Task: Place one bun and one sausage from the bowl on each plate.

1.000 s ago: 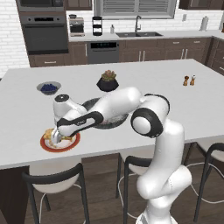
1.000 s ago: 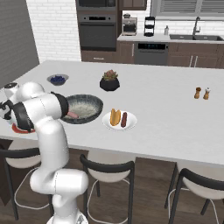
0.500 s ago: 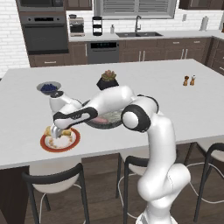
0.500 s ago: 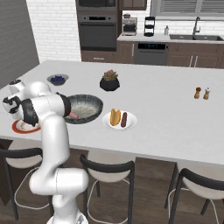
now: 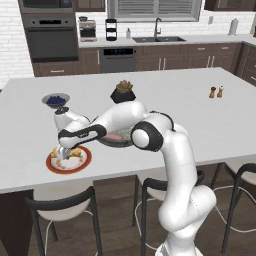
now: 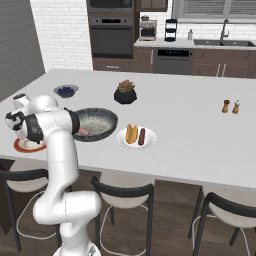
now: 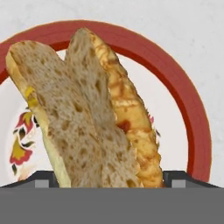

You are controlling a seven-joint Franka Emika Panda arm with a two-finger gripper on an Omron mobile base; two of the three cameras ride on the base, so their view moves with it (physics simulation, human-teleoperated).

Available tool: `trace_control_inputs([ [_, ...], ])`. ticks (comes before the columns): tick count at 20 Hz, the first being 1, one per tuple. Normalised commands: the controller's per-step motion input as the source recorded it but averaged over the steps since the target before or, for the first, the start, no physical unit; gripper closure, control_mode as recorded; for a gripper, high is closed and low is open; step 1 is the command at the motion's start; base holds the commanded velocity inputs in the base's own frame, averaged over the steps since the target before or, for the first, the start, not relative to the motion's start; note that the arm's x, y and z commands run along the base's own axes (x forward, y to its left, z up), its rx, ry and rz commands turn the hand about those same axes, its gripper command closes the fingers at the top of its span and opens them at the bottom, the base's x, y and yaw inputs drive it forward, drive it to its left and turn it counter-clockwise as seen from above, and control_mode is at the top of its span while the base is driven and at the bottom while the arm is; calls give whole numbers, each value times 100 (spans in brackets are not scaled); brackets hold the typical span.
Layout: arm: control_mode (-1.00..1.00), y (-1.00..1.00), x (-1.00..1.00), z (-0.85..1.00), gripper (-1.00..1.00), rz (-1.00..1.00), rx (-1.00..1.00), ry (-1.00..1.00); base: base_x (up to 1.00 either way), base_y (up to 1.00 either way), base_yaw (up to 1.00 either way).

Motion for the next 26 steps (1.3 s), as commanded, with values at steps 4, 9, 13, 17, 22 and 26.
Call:
trace_control_inputs([
  [4,-100,-23,10,0,100,0,0,-2,0,0,0],
  [9,-100,-7,7,-11,-100,0,0,0,0,0,0],
  [13,-100,0,2,0,-100,0,0,0,0,0,0],
  [17,-100,0,16,0,-100,0,0,0,0,0,0],
  [22,-100,0,2,17,-100,0,0,1,0,0,0],
  [26,-100,0,-12,62,-100,-1,0,0,0,0,0],
])
